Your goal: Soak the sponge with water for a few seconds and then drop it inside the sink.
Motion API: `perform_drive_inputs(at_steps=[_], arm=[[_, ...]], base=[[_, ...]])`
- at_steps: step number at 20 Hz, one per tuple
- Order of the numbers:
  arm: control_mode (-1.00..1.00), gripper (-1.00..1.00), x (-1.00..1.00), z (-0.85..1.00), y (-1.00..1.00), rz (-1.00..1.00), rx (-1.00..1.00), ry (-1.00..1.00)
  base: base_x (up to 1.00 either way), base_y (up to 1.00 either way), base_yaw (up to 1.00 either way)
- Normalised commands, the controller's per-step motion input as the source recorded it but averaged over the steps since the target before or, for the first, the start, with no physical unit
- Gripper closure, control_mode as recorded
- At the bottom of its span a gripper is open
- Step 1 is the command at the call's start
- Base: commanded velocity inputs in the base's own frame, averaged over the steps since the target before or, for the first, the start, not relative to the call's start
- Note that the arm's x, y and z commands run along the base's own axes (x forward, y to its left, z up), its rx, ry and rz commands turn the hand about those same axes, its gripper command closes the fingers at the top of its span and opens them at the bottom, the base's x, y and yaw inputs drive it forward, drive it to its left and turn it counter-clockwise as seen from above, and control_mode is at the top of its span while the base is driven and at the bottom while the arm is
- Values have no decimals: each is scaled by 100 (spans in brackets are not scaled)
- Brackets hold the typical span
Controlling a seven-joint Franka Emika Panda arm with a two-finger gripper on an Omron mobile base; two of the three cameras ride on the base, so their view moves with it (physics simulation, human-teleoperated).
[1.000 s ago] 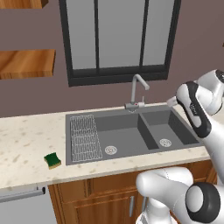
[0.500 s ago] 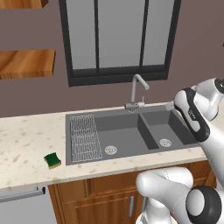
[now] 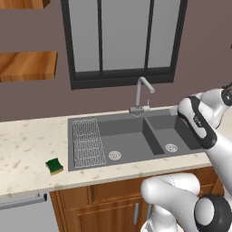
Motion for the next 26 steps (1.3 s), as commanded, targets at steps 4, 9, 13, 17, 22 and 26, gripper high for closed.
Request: perform_drive_inputs(at_steps=[4,9,13,17,22,26], arm=[[-100,-100,2,-2,0,0,2,-20],[-100,-100,2,0,0,0,5,-21],[-100,-100,0,0,0,0,6,-21],[-100,-100,0,0,0,0,0,-15],[-100,-100,3,-1,0,0,0,-4],[-100,-100,3,-6,0,0,0,-1]], base=[[0,0,0],[0,0,0],[0,0,0],[0,0,0],[0,0,0],[0,0,0]])
